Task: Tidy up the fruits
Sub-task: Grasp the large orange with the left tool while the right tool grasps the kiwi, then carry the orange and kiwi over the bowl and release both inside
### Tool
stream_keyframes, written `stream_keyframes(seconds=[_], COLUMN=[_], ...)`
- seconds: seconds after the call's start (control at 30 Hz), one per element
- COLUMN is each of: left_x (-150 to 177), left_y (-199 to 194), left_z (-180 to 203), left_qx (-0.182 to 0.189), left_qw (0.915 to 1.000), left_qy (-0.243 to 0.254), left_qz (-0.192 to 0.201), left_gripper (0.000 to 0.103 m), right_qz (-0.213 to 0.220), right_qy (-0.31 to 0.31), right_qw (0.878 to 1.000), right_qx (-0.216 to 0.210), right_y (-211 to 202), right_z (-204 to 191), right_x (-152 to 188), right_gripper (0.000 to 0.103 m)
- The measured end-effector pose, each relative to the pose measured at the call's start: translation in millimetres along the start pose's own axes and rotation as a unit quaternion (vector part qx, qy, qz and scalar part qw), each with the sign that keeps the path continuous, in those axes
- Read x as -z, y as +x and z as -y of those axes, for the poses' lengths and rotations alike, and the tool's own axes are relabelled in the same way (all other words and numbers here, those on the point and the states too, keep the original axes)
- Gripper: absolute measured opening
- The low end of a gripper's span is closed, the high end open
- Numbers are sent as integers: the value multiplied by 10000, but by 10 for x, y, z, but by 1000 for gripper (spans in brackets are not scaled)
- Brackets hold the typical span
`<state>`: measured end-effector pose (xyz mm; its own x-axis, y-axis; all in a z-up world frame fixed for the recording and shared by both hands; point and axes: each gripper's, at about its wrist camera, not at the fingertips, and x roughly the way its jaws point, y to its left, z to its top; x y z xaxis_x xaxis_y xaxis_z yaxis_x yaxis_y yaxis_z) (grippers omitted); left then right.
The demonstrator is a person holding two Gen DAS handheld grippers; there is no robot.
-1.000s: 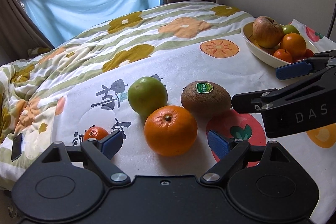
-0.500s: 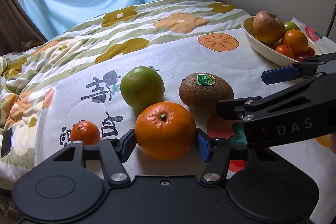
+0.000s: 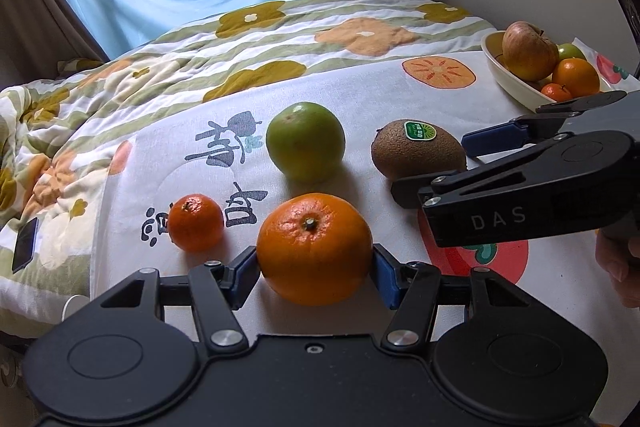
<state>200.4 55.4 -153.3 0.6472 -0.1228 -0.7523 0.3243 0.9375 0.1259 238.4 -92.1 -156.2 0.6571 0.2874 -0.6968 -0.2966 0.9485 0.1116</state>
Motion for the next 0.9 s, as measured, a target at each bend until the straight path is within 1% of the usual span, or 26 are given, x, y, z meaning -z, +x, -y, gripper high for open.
stream_keyframes(seconds=[0.1,0.17,0.33,0.47,0.7,0.9], left_x=[0,1,12,-12,-98,-214], left_y=[0,-4,-52,-151,-373,-575], left_z=[0,-3,-24,-6,69,218], left_qx=[-3,-21,-39,-97,-82,-53], left_qw=[10000,10000,9999,9998,9995,9994], left_qy=[-15,-31,-145,-176,-294,-299], left_qz=[-3,-17,-56,-18,75,149], left_gripper=[63,63,63,63,63,63], right_qz=[25,39,9,75,107,196], right_qy=[-96,-174,-143,-113,112,325], right_qw=[10000,9998,9999,9998,9999,9992], right_qx=[-4,-45,-93,-108,-43,89], right_y=[34,41,10,-112,-423,-767], right_z=[-35,-58,-80,-85,-32,121], right_x=[-19,-37,-73,-87,-115,-136], right_gripper=[81,66,64,64,64,64])
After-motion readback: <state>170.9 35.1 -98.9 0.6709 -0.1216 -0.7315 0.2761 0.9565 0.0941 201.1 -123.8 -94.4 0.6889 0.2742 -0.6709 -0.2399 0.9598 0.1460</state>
